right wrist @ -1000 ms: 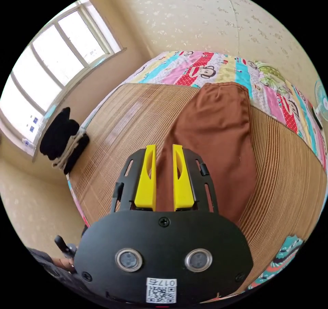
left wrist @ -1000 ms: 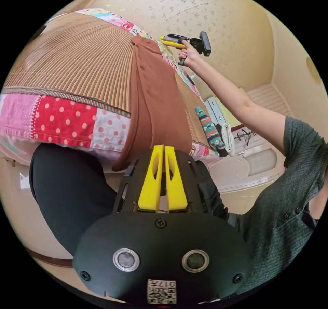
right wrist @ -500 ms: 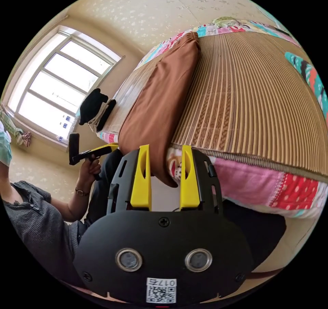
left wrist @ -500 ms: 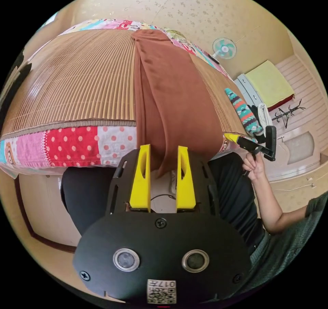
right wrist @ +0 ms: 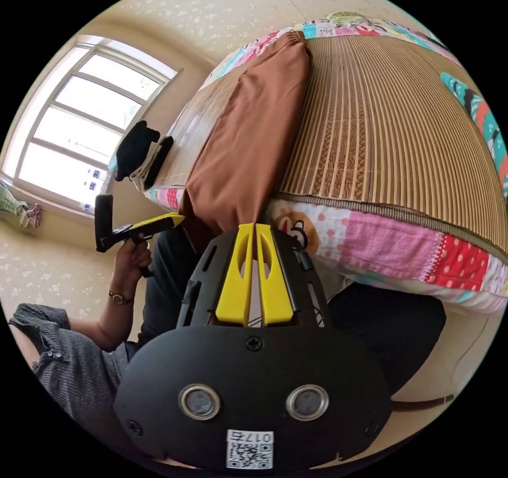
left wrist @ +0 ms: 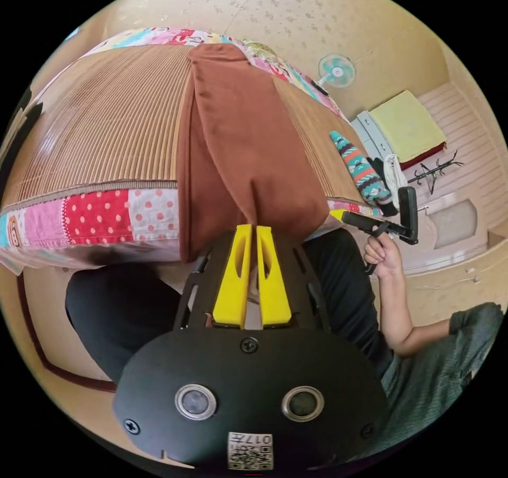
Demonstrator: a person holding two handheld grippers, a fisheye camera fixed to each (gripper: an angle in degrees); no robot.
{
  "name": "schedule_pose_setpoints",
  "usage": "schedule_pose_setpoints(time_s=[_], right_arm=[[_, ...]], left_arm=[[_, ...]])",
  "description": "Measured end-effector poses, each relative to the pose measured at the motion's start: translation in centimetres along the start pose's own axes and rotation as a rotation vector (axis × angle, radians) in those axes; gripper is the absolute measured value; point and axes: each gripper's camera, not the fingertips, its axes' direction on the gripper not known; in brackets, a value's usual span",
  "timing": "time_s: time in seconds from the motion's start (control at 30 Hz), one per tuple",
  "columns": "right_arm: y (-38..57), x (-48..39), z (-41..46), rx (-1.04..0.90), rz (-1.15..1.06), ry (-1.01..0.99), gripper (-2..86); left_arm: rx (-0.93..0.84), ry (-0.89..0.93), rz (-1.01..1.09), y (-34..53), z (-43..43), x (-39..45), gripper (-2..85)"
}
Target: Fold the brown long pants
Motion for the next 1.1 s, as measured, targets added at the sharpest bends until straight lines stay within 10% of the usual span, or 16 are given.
schedule_pose_setpoints(time_s=[0.93, 1.1], right_arm=[[-1.3, 0.1, -2.6, -0.049, -0.018, -0.007, 5.3], [-0.3, 0.3, -6.8, -0.013, -0.074, -0.090, 1.9]], left_arm=[[-0.016, -0.137, -0.033, 3.5, -1.1, -7.5, 3.2], [0.008, 0.079, 0.086, 4.3, -4.6, -7.5, 0.7]])
